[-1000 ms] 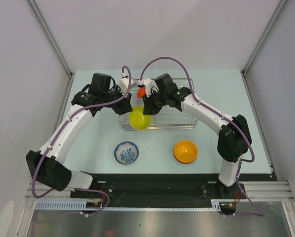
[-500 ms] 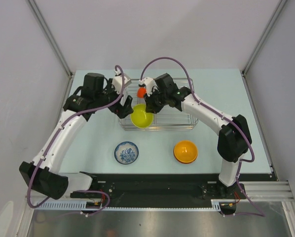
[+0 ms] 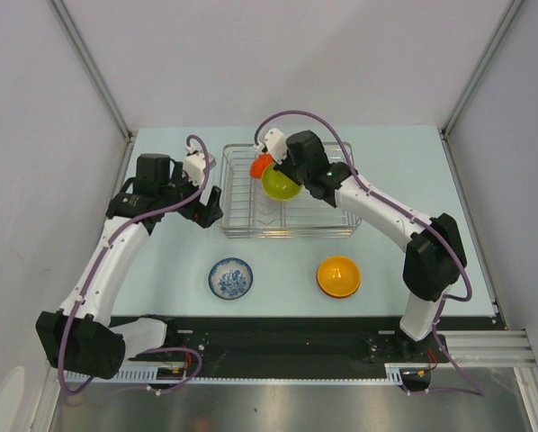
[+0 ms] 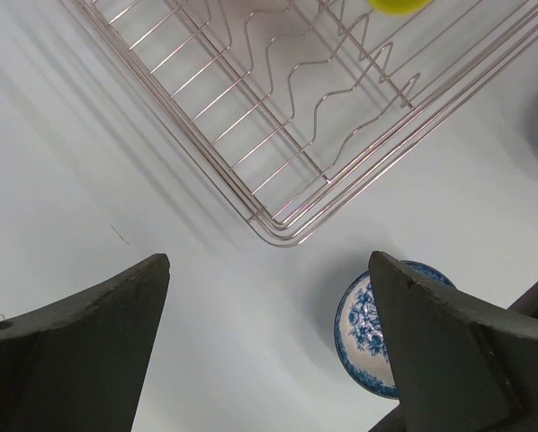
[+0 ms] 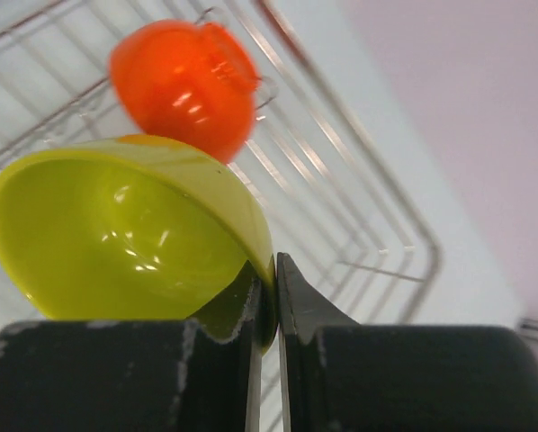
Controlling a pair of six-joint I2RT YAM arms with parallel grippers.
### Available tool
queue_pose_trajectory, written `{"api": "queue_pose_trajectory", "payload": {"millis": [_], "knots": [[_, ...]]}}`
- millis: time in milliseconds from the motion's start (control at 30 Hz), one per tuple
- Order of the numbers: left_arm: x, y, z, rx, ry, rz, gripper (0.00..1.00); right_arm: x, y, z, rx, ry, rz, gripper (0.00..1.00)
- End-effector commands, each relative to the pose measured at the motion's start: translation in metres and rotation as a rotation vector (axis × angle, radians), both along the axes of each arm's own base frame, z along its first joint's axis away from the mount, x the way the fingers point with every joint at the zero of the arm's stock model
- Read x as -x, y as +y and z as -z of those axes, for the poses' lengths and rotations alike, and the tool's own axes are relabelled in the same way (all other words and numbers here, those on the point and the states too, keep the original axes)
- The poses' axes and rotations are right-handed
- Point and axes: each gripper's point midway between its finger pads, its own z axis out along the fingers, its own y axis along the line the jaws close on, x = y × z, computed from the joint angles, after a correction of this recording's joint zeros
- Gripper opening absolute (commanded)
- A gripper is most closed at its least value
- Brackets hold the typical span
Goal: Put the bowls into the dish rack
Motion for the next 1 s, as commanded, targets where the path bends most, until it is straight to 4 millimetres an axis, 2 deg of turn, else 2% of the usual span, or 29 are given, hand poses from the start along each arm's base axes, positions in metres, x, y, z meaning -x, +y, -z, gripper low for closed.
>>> {"api": "queue_pose_trajectory", "payload": {"millis": [0, 133, 167, 200, 267, 300, 333, 367, 433, 467, 733, 967], "knots": [[-0.004, 0.003, -0.007, 0.001, -0.043, 0.012, 0.98, -0.016, -0.016, -0.087, 0.123, -0.404, 0.072, 0.00], [-0.003, 0.004, -0.005, 0.000, -0.037, 0.012, 0.98, -0.010, -0.002, -0.089, 0.236, -0.538, 0.045, 0.00], [-0.004, 0.004, -0.005, 0.000, -0.040, 0.013, 0.98, -0.008, 0.004, -0.095, 0.237, -0.586, 0.049, 0.00], [-0.004, 0.006, -0.004, -0.007, -0.037, 0.007, 0.98, -0.006, 0.008, -0.083, 0.273, -0.590, 0.031, 0.00], [-0.003, 0.007, -0.001, -0.013, -0.031, 0.008, 0.98, -0.002, 0.017, -0.086, 0.317, -0.658, 0.010, 0.00], [-0.003, 0.007, 0.000, -0.017, -0.031, 0.010, 0.98, -0.002, 0.020, -0.077, 0.346, -0.665, -0.002, 0.00], [-0.002, 0.008, 0.001, -0.018, -0.028, 0.009, 0.98, -0.002, 0.022, -0.077, 0.398, -0.694, -0.018, 0.00], [-0.001, 0.009, 0.002, -0.020, -0.029, 0.007, 0.98, -0.002, 0.025, -0.085, 0.386, -0.740, -0.002, 0.00], [0.000, 0.011, 0.002, -0.023, -0.033, 0.005, 0.98, -0.001, 0.031, -0.081, 0.447, -0.779, -0.028, 0.00], [0.000, 0.012, 0.002, -0.023, -0.035, 0.003, 0.98, -0.001, 0.034, -0.085, 0.446, -0.811, -0.032, 0.00], [0.005, 0.018, 0.010, -0.014, -0.022, -0.005, 0.98, -0.002, 0.051, -0.087, 0.511, -0.926, -0.059, 0.00], [0.006, 0.020, 0.014, -0.004, -0.016, -0.007, 0.99, -0.006, 0.062, -0.067, 0.579, -0.959, -0.097, 0.00]]}}
